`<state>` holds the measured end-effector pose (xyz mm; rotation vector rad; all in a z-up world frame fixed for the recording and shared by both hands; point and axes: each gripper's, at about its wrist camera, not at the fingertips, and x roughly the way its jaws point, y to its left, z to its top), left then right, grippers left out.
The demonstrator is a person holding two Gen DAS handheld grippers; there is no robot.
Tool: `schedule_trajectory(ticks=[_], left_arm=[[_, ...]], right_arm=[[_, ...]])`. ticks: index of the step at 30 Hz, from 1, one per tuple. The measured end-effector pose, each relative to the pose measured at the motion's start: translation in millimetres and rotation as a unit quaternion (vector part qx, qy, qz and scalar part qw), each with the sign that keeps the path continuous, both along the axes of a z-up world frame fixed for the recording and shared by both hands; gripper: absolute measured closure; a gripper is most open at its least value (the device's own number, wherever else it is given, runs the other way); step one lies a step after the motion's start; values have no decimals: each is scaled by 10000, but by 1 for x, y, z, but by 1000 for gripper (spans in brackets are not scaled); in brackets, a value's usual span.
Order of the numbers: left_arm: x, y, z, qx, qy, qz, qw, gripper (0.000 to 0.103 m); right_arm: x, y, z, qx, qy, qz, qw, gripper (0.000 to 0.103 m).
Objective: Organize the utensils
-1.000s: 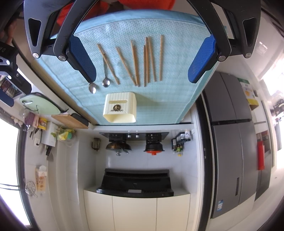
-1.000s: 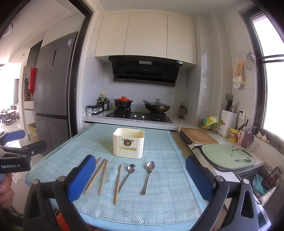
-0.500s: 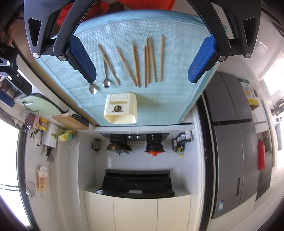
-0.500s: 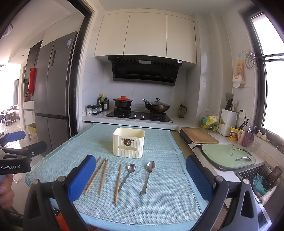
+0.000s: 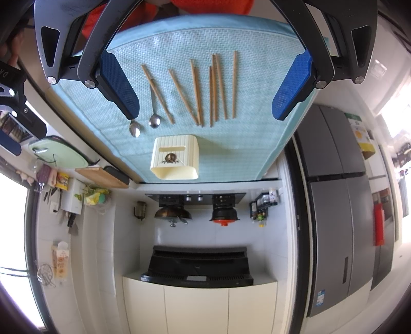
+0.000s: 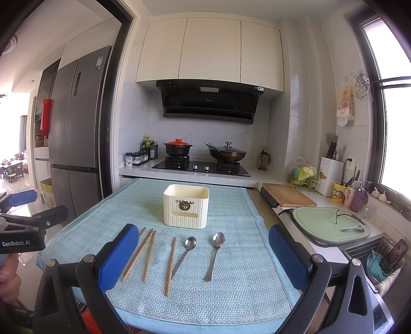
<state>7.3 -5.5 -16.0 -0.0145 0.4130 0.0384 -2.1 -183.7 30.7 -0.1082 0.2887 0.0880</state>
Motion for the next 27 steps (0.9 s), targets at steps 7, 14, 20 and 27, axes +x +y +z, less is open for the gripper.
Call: schedule_trajectory(ticks=[7,14,20,27], left_arm=[[0,0,0,5,2,0,10000,0],[2,0,-2,27,27,-23,10000,0],[3,0,-1,27,70,-26,10000,0],[5,3,1,11,120,-21,9999,0]], right_arm=[[0,1,0,4,3,-8,10000,0],[2,1,0,10,17,-7,10000,0],[1,1,-1,14,24,0,10000,0],[5,1,0,45,34,49,10000,0]])
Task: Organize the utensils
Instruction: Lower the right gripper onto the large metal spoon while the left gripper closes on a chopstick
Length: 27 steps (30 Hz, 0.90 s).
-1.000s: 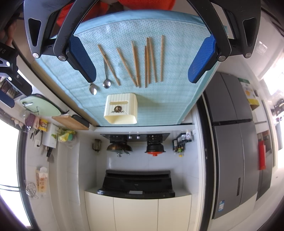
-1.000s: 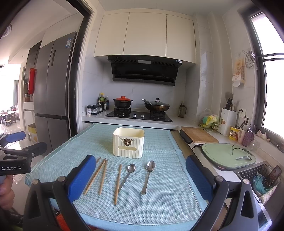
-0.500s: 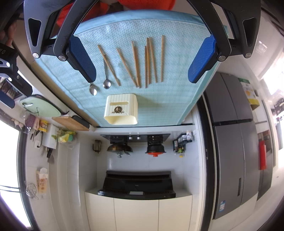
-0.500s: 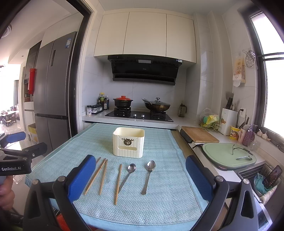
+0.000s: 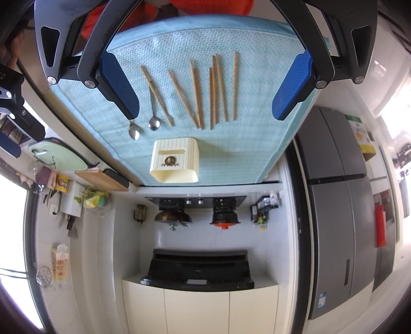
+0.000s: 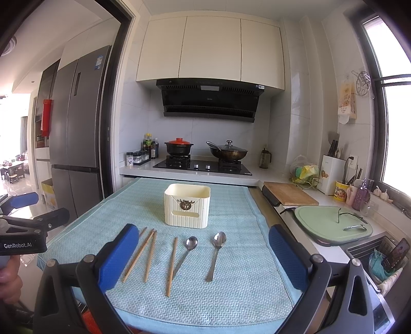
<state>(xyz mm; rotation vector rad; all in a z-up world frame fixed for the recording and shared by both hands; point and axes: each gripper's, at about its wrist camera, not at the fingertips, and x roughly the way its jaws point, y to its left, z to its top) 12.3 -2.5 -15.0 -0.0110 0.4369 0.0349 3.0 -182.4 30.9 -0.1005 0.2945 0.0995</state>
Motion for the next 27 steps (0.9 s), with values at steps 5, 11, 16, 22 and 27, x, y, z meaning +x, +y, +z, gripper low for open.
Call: schedule_trajectory(ticks=[5,11,16,22,27], left_arm=[[7,5,0,-9,58,52,10000,0],[28,29,-10,-258,329,227,9989,0],[45,51,-24,-559,602,404,9958,0],[59,63,-35,-657,696,615,9935,0],[76,70,-47,-791,891,653,9907,0]], right_arm=[[0,0,0,-19,-92,96,9999,0],[11,-6,-8,43,124,-34,9999,0],[24,-11,-18,141,393,-51,9991,0],[44,-18,-27,266,684,-51,9973,0],[59,-34,-26,340,607,-260,9972,0]])
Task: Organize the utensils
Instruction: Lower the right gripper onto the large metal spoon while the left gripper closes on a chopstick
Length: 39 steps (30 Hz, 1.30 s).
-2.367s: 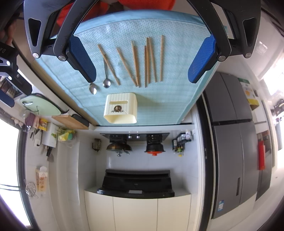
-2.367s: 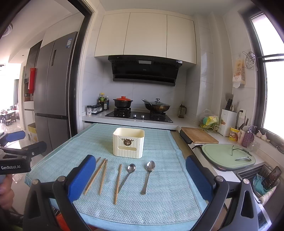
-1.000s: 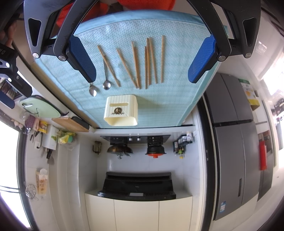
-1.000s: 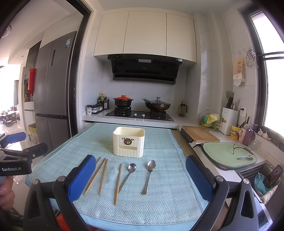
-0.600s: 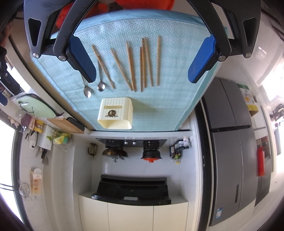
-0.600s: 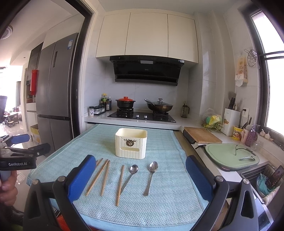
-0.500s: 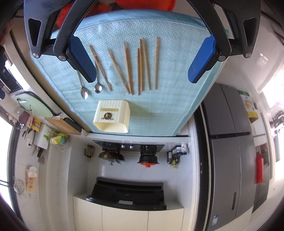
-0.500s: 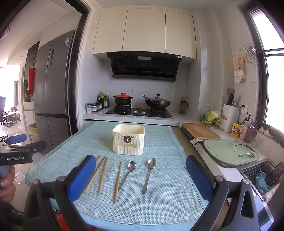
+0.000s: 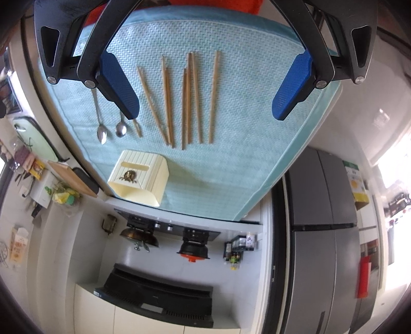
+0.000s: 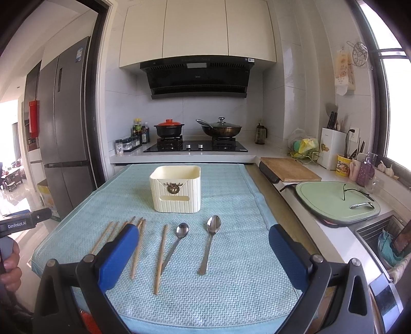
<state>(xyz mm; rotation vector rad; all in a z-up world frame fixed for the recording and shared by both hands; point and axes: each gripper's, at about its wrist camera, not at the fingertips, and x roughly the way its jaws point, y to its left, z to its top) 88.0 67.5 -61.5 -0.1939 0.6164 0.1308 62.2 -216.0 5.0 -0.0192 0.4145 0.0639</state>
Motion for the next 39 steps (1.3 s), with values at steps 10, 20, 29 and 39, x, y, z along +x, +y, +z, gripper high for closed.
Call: schedule_trajectory(ticks=[10,20,29,39], left_arm=[[44,14,-54,-81,635,-243,9977,0],[80,22,-101,136,1307,-273,9910,0],[101,23,-125,254,1658,-371,9851,0],[134,34,-150,398,2050,-327,9774,0]], right_arm=[[68,-34,-61,-78,724,-271,9970,0],[109,-24,-129,65,1715,73,9851,0],[136,-9,-152,-195,2013,149,9792,0],[162,1,-173,-353,2314,152,9721,0]])
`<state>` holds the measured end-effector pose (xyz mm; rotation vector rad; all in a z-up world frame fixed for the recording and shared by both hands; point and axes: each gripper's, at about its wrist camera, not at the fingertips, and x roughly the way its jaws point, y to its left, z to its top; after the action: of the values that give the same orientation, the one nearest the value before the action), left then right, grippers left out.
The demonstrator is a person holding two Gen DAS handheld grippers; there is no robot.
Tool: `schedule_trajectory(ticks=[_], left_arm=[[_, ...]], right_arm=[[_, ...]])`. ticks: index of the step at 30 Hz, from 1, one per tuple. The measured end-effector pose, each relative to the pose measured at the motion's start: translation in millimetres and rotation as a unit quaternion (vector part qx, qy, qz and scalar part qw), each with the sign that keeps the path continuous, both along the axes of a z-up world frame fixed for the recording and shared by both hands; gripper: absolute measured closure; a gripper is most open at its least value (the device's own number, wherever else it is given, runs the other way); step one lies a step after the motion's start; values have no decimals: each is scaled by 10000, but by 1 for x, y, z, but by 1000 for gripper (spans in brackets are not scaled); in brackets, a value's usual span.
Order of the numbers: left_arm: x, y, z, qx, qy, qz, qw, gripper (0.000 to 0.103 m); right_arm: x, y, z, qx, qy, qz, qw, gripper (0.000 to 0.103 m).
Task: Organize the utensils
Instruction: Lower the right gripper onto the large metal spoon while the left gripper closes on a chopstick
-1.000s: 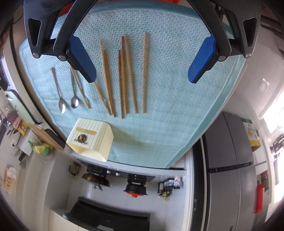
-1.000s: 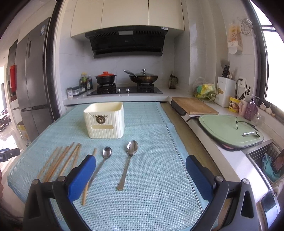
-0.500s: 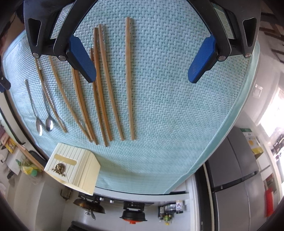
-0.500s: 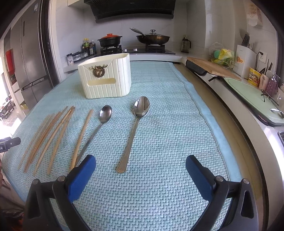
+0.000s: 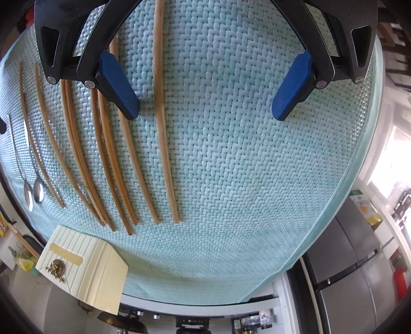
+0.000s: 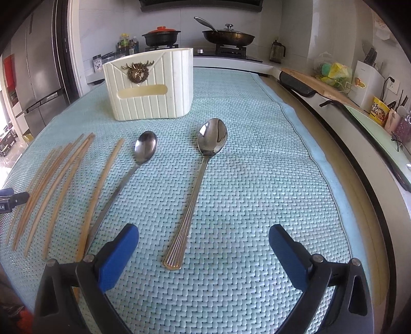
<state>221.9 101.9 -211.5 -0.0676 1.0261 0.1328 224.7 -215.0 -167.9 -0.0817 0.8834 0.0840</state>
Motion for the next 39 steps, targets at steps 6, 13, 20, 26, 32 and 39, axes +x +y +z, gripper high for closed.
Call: schedule_trajectory(ticks=[6,13,20,26,32,39], left_arm=[[12,0,-1,2,-25,-105,9999,0],[17,4,-2,-20,-32,-128,9999,0],[24,3,-3,-69,104,-347,9993,0],[51,5,-3,-65,160,-484,9987,0],[92,6,-1,-34,115,-484,9988,1],[112,-3,6,-44,-61,-597,9982,31]], right_arm=[[19,8,-17,-188,311,-3,9993,0],[31,4,-20,50,422,-102,9990,0],[37,3,-19,40,493,-16,9988,0],[52,-3,-18,27,598,2,9982,0],[68,-3,-18,31,551,-15,9985,0],[116,3,-17,-16,556,186,9983,4]])
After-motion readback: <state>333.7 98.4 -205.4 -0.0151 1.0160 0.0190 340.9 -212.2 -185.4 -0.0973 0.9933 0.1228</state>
